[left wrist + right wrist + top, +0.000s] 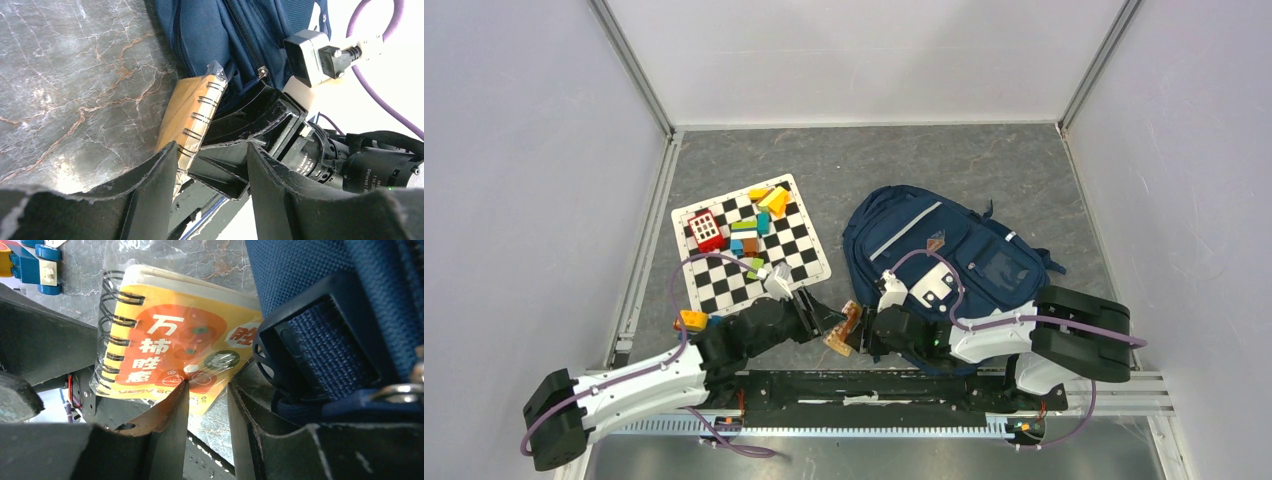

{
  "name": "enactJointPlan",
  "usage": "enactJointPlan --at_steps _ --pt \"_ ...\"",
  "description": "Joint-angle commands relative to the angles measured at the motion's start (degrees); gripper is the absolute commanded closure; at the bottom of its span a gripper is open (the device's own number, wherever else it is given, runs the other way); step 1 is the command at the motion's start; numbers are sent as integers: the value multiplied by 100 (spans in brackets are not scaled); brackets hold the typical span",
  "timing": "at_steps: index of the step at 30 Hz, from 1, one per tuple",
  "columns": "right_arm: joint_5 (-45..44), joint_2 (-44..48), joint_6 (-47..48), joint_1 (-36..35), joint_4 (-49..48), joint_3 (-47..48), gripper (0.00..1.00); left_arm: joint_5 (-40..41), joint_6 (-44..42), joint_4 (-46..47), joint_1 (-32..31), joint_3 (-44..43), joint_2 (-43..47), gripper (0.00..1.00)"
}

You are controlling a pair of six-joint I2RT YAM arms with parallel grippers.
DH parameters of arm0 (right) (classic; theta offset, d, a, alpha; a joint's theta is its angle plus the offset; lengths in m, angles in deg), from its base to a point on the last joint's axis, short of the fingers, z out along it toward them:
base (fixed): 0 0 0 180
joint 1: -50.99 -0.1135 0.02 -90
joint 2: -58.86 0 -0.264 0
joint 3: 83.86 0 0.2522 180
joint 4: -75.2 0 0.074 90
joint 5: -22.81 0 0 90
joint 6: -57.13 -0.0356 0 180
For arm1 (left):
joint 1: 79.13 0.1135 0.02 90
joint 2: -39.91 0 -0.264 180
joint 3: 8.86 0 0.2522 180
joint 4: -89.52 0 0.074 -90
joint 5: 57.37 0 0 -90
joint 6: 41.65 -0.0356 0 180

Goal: Pack the student bag
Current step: Pick up the stationery from the center of the board.

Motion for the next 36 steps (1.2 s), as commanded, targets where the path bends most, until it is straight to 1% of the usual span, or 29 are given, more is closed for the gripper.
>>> enactJointPlan --at_steps 1,7,9,11,13,15,18,21,23,24,26,28,30,32,33,35,36 --pt "113 -290 -8 31 738 -103 60 -443 354 358 -98 12 -256 41" --pt "121 -285 -13 33 728 -107 60 -991 -97 181 -97 -214 -1144 43" --pt "105 -271 -17 28 736 -117 60 -992 -307 -173 -96 -461 -1359 44" --pt "89 -242 -26 32 728 -143 60 -856 -633 -843 -104 -789 -1558 45" --pt "75 -226 -31 33 718 -157 60 -707 -961 -1324 -103 -1089 -1741 46" --pt "76 -228 -23 33 706 -156 60 -706 -1211 -1499 -106 -1251 -1882 54" --pt "80 -217 -27 33 709 -160 60 -703 -1306 -1503 -106 -1320 -1909 72" --pt "-37 -89 51 33 768 -166 60 -386 -1350 -1679 -97 -1389 -1749 87" --pt "-226 141 269 32 885 -122 59 -174 -1405 -1896 -98 -1467 -1537 95" --pt "-305 278 430 33 999 -72 57 -71 -1440 -1996 -97 -1524 -1391 97" --pt "-513 634 973 33 1444 175 53 87 -1561 -2173 -87 -1653 -1130 98" --pt "-647 1026 1544 26 1964 473 42 198 -1735 -2391 -44 -1869 -981 98" --pt "-664 1426 2109 18 2366 722 28 191 -1941 -2681 131 -2210 -988 98" --pt "-692 1819 2530 34 2795 1008 18 -123 -2219 -2946 516 -2570 -1162 98" --pt "-690 1947 2680 69 3004 1191 15 -374 -2392 -3038 809 -2713 -1293 98" --pt "-676 2085 2893 257 3649 1616 12 -992 -2705 -3112 1326 -3082 -1560 98" --pt "-673 2082 2963 438 3943 1872 11 -1172 -2911 -3127 1543 -3263 -1693 98"
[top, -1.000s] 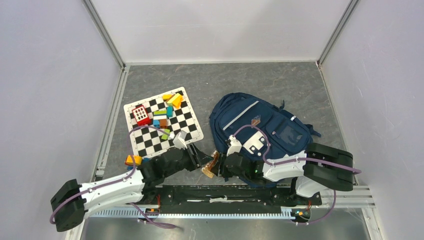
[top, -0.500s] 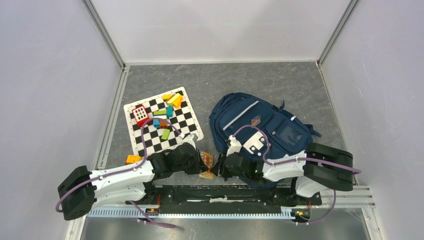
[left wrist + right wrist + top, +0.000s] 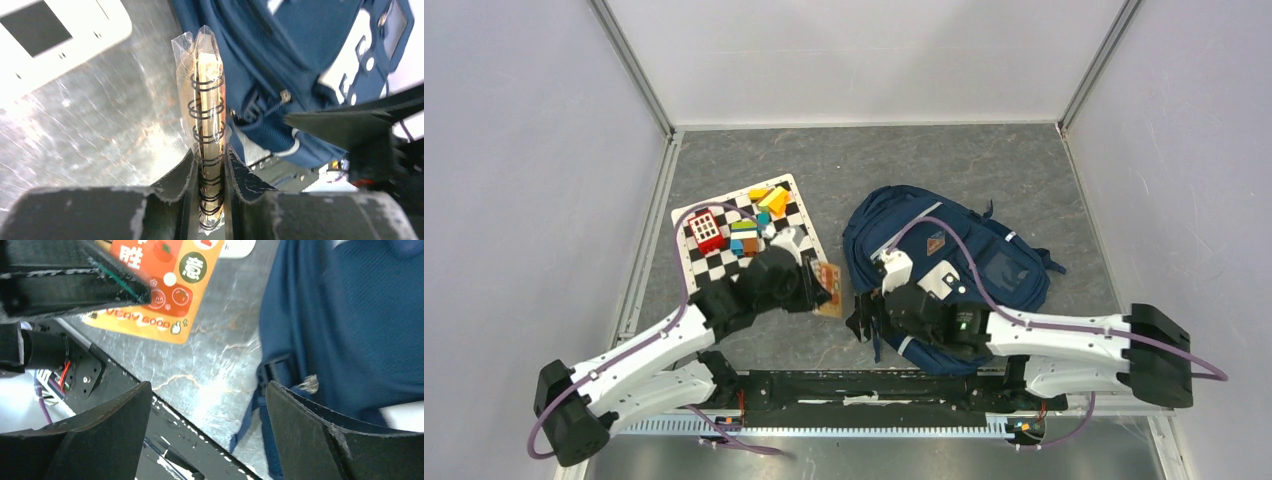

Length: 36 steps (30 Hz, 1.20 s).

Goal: Pack the student bag
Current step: Pick up the stationery from the center of the board, then place the stationery in the student bag.

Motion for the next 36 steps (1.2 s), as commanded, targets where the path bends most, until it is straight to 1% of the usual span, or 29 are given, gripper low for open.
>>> enactJointPlan --at_steps 1,2,4,7,8,11,14,16,20,25,28,31,36 --pt "-295 195 927 560 1651 1107 11 -912 -1130 -277 873 -840 -513 98" --pt "-379 132 1006 741 1949 1316 11 -996 -1311 -305 1031 -1047 -635 98" --pt "-708 -51 1333 1037 2209 1730 10 -1182 -1648 -437 1325 -1476 -986 98" --pt "-1179 -632 1933 1538 2452 2561 4 -1394 -2117 -663 1801 -2106 -1577 98" --pt "-1244 -899 2101 1782 2510 2862 2 -1488 -2252 -676 1941 -2248 -1753 98" --pt "-1034 -1672 2513 2344 2508 3685 2 -1840 -2490 -635 2359 -2611 -2140 98" --pt "-1150 -2462 2732 2397 2669 4440 2 -2055 -2642 -624 2617 -2816 -2411 98" --pt "-1037 -2913 2716 2392 2773 4769 2 -2076 -2722 -571 2729 -2816 -2502 98" --pt "-780 -3406 2618 2325 2651 4911 2 -2069 -2753 -358 2932 -2688 -2576 98" --pt "-1008 -3837 2547 2184 2749 4968 3 -1988 -2779 -111 3058 -2491 -2590 98" --pt "-1341 -4025 2466 2141 3021 4981 7 -1988 -2779 -77 3086 -2442 -2594 98" --pt "-1505 -4000 2442 2116 3074 4867 14 -2012 -2765 -47 3094 -2378 -2532 98" --pt "-1825 -3860 2415 2108 3214 4833 32 -2165 -2749 -35 3095 -2337 -2432 98"
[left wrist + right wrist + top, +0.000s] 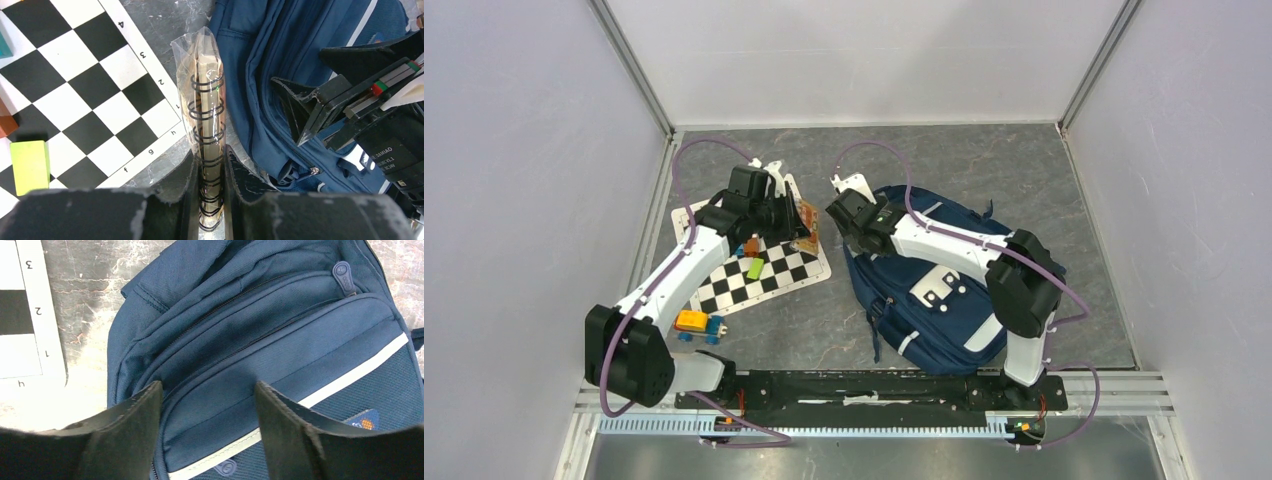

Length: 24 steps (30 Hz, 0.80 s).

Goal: Pack the student bag
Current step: Place the stationery in the student bag.

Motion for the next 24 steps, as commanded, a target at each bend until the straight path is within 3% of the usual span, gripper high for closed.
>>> enactJointPlan --at_steps 1,9,21,24 --pt "-623 178 -2 5 310 133 34 -305 -230 310 27 18 198 98" --pt "-997 519 -36 7 578 148 47 -938 -240 457 18 90 483 98" --pt "-1061 910 -173 1 597 -8 100 -1523 -70 651 -40 219 701 98" --pt "-1158 1161 -235 5 482 -267 100 -1947 266 1261 -152 417 670 98"
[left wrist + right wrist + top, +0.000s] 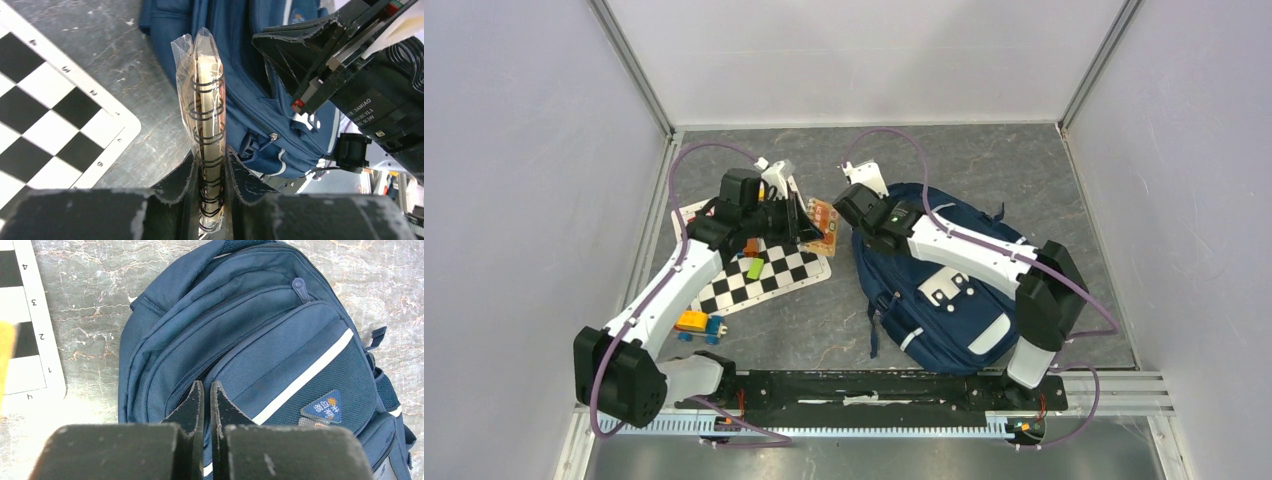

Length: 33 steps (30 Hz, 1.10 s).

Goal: Pack the student bag
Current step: Place the stationery in the student bag.

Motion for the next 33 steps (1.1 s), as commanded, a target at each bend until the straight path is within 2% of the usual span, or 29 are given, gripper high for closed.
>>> enactJointPlan --at_steps 1,7,14,18,24,33 --pt "-428 655 -11 75 159 -390 100 -822 366 1055 -162 255 68 98" --pt "-213 1293 -142 75 -484 -1089 100 -1293 996 2043 -355 222 -540 98" --pt "-136 1706 -212 75 -923 -1496 100 -1537 1712 2607 -736 -72 -1274 98" --pt "-79 1779 -223 74 -978 -1574 100 -1656 2254 3274 -881 -68 -1560 98" --pt "-32 1870 -257 75 -1025 -1650 100 -1581 2743 3656 -957 -227 -2024 98" --pt "47 1862 -261 49 -1126 -1678 100 -1326 2811 3894 -1144 -455 -2640 98"
